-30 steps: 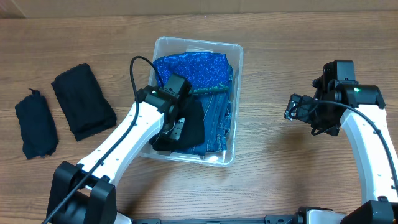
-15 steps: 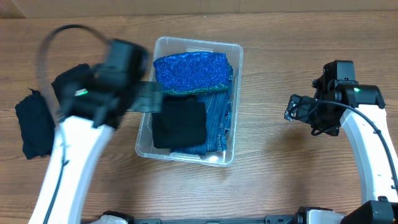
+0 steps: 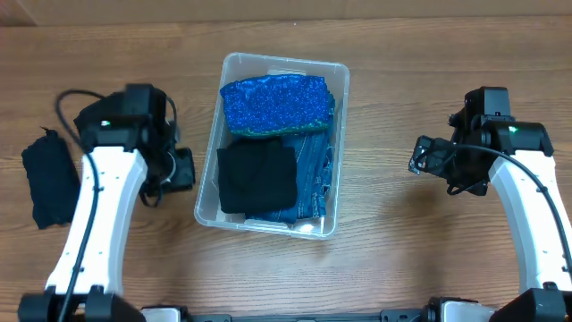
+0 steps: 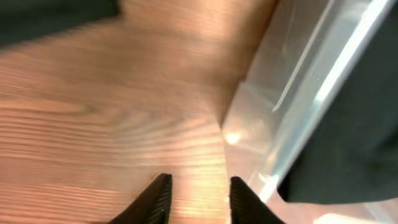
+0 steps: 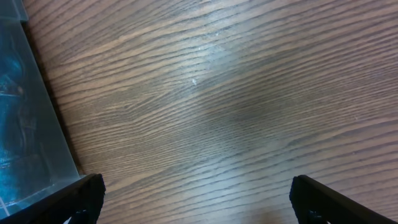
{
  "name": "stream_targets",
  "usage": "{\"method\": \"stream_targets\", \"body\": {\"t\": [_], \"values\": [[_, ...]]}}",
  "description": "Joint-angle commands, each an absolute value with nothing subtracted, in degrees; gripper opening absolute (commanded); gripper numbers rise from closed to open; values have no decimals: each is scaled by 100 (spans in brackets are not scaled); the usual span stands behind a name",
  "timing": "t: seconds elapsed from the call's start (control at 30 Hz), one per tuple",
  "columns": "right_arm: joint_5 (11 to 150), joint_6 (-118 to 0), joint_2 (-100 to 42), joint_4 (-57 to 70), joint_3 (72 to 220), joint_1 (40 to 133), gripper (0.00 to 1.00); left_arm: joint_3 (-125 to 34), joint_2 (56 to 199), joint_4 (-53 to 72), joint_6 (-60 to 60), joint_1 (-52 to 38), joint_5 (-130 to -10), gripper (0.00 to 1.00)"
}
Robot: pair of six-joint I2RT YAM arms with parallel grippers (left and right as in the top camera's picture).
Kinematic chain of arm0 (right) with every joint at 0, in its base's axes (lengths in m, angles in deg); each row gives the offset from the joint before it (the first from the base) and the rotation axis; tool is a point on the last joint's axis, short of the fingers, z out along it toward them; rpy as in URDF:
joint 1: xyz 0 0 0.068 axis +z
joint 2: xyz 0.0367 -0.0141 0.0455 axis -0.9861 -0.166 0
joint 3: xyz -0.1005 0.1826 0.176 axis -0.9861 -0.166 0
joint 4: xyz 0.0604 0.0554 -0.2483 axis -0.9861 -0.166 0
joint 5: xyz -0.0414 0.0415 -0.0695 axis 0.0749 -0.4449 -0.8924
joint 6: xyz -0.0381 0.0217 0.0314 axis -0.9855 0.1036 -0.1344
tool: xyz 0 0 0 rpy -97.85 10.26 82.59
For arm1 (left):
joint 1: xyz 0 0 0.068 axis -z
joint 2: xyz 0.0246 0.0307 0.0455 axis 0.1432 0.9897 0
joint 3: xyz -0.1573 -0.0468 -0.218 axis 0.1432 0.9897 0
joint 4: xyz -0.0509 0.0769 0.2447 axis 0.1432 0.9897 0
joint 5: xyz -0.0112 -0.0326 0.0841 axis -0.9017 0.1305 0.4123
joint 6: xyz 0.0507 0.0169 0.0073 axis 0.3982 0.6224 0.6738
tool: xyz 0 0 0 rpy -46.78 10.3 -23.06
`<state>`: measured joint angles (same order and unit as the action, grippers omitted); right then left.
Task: Pack container
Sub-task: 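Move the left gripper to the second black cloth and grasp it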
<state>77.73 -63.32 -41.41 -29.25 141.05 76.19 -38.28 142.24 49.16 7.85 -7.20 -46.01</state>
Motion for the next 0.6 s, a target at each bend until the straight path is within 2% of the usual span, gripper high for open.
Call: {"method": "stream_targets", "body": {"t": [0.0,0.17,0.43,0.57], "values": [[7723,-6367,-4121,-2901,14107,7602,100,-3489,14409,4756,750,-641,-5300,27],[7723,-6367,-4121,-2901,14107,7602,100,-3496,14407,4573,912,-506,-5678,26],[7723,-6367,-4121,-2898,14107,7602,100,-3500,14401,4533,1065,-506,-5735,31],[7723,-6369,-4121,-2905,14107,7602,100,-3677,14383,4695,1076,-619,-5191,44]]}}
